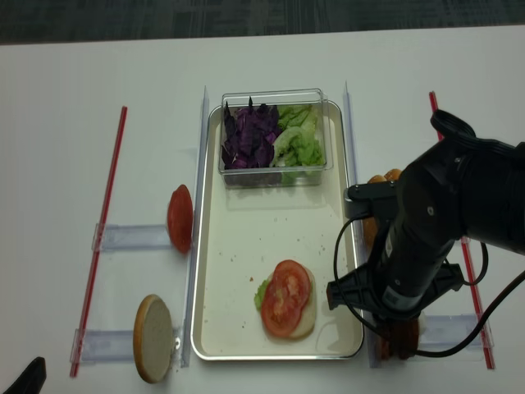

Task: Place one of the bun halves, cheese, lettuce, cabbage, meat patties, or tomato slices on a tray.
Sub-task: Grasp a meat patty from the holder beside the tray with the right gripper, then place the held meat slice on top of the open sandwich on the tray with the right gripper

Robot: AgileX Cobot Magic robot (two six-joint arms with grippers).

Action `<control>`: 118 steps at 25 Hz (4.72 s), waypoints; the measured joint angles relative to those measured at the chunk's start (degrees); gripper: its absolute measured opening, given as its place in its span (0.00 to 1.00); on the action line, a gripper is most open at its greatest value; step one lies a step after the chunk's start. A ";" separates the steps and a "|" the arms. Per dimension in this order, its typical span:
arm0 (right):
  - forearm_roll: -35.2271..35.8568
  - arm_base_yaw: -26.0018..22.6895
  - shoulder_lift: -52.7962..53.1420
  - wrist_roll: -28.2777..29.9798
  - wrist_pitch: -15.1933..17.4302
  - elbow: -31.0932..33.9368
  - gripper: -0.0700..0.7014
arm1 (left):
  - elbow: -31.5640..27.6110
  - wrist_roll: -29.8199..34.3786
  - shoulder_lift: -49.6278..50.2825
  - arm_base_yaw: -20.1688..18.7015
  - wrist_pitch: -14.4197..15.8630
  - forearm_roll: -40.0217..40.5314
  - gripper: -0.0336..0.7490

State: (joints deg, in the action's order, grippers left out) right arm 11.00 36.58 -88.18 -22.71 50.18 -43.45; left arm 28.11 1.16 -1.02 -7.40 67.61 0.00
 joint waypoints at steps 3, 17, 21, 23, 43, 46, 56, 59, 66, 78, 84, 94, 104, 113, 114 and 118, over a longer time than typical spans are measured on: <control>-0.08 0.00 0.00 0.00 0.00 0.00 0.22 | 0.00 0.00 0.00 0.00 0.00 0.00 0.53; -0.08 0.00 0.00 0.78 0.25 0.00 0.22 | 0.00 0.00 0.00 0.00 0.00 0.00 0.53; -0.08 0.00 0.00 0.90 0.47 0.00 0.22 | 0.00 0.00 0.00 0.00 0.00 0.00 0.53; -0.08 0.00 0.14 0.98 0.55 0.00 0.22 | 0.00 0.00 0.00 0.00 0.00 0.00 0.53; -1.41 0.00 2.94 1.01 3.39 -2.27 0.22 | 0.00 0.00 0.00 0.00 0.00 0.00 0.53; -1.66 0.00 4.17 1.01 3.95 -3.08 0.22 | 0.00 0.00 0.00 0.00 0.00 0.00 0.53; -0.08 0.00 6.62 2.56 4.93 -4.91 0.22 | 0.00 0.00 0.00 0.00 0.00 0.00 0.53; 2.27 0.00 6.62 4.89 4.11 -5.21 0.22 | 0.00 0.00 0.00 0.00 0.00 0.00 0.53; 11.21 0.00 6.62 13.48 -0.21 -5.21 0.22 | 0.00 0.00 0.00 0.00 0.00 0.00 0.53; 22.27 0.00 6.06 27.45 -5.31 -5.21 0.22 | 0.00 0.00 0.00 0.00 0.00 0.00 0.53; 26.36 0.00 2.45 33.09 -5.98 -5.21 0.22 | 0.00 0.00 0.00 0.00 0.00 0.00 0.53; 30.90 -0.90 -0.31 41.74 -6.50 -5.21 0.22 | 0.00 0.00 0.00 0.00 0.00 0.00 0.53; 33.13 -2.67 -2.09 47.00 -5.69 -5.21 0.22 | 0.00 0.00 0.00 0.00 0.00 0.00 0.53; 34.00 -4.72 -2.55 50.39 -4.85 -5.21 0.22 | 0.00 0.00 0.00 0.00 0.00 0.00 0.53; 34.15 -4.69 -2.64 50.94 -4.85 -5.21 0.22 | 0.00 0.00 0.00 0.00 0.00 0.00 0.53; 36.02 -4.69 -3.51 53.56 -4.85 -5.21 0.21 | 0.00 0.00 0.00 0.00 0.00 0.00 0.53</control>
State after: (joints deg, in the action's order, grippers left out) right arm 47.03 31.88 -91.68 30.86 45.33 -48.66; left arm 28.11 1.16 -1.02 -7.40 67.61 0.00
